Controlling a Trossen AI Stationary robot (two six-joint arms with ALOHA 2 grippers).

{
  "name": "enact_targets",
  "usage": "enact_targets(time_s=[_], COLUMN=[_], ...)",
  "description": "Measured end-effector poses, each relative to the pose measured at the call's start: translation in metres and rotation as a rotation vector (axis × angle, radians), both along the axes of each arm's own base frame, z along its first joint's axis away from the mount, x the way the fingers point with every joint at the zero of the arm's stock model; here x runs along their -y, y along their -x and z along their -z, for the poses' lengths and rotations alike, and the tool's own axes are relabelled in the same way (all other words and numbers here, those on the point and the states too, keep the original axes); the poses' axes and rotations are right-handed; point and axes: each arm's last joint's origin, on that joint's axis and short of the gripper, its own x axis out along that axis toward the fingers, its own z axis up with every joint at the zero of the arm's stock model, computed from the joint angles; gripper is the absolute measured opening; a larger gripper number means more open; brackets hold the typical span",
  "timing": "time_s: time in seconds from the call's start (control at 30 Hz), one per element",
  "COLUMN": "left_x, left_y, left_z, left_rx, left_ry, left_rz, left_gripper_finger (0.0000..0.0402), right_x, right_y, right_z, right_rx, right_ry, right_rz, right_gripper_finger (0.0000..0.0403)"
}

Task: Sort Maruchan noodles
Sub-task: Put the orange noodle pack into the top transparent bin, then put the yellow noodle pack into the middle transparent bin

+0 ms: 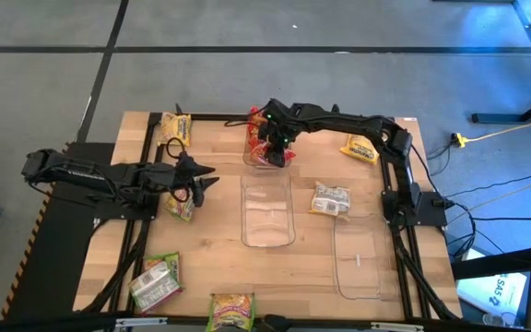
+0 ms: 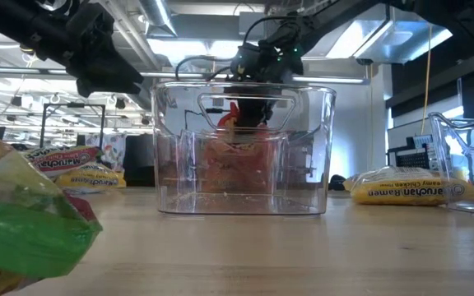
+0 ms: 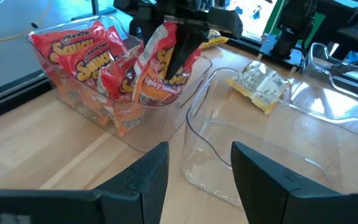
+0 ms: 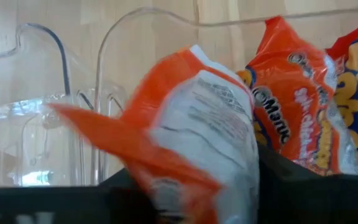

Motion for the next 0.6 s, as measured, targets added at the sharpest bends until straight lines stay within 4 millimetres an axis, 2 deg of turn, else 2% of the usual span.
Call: enact_targets(time_s=[0.23, 0.4, 0.47, 0.6], left_x=[0.0, 0.0, 0.0, -0.001], left_y=[0.0, 0.0, 0.0, 0.0], left_z=[-0.001, -0.001, -0.001, -0.001], left_rx=[0.009, 0.009, 0.009, 0.012], left_ry=[-0.006, -0.006, -0.006, -0.008], left_rz=[0.003, 0.003, 0.003, -0.018], left_gripper_finger=[0.0166, 0.0166, 0.0166, 0.0166], right_x=[0.001, -0.003, -0.009, -0.026], right_y=[-0.002, -0.006, -0.003, 0.018], right_z=[0.002, -0.005, -0.018, -0.071], right_rx=[0.01, 0.044, 0.044, 0.037], right_ry=[0.017, 0.052, 0.07, 0.063], right_rz=[0.013, 0.008, 0.005, -0.007], right_gripper_finger=[0.0229, 0.0255, 0.0256, 0.0257])
